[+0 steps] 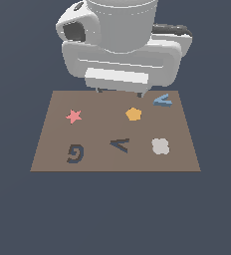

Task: Insert a designated object into the corresponding slot on a board.

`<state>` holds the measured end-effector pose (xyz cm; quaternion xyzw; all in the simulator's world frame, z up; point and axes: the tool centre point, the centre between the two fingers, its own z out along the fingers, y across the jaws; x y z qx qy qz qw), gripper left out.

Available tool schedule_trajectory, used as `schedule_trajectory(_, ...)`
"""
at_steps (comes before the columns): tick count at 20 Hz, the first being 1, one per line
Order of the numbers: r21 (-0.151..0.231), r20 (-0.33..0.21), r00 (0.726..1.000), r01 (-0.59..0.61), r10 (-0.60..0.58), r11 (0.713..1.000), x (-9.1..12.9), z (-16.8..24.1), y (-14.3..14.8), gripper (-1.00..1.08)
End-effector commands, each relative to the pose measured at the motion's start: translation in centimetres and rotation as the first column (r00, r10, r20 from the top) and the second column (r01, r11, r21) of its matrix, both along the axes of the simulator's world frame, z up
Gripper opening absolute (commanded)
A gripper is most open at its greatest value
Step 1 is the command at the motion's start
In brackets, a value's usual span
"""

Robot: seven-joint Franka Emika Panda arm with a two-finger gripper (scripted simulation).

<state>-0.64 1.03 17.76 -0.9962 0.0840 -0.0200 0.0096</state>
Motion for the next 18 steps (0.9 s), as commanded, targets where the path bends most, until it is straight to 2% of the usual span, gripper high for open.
schedule_trajectory(1,0.0,-0.002,0.999,0.048,-0.048,0.999,-0.7,-0.5,0.3,1.0)
schedule_trajectory(5,0.001,-0.005,0.99,0.14,-0.14,0.99,-1.9,-1.5,1.0,1.0)
schedule_trajectory(9,0.001,-0.009,0.969,0.246,-0.246,0.969,-3.3,-2.6,1.9,1.0)
schedule_trajectory(13,0.001,-0.014,0.933,0.36,-0.36,0.933,-4.6,-3.8,3.2,1.0)
schedule_trajectory(18,0.0,-0.019,0.87,0.493,-0.493,0.87,-6.1,-5.4,4.9,1.0)
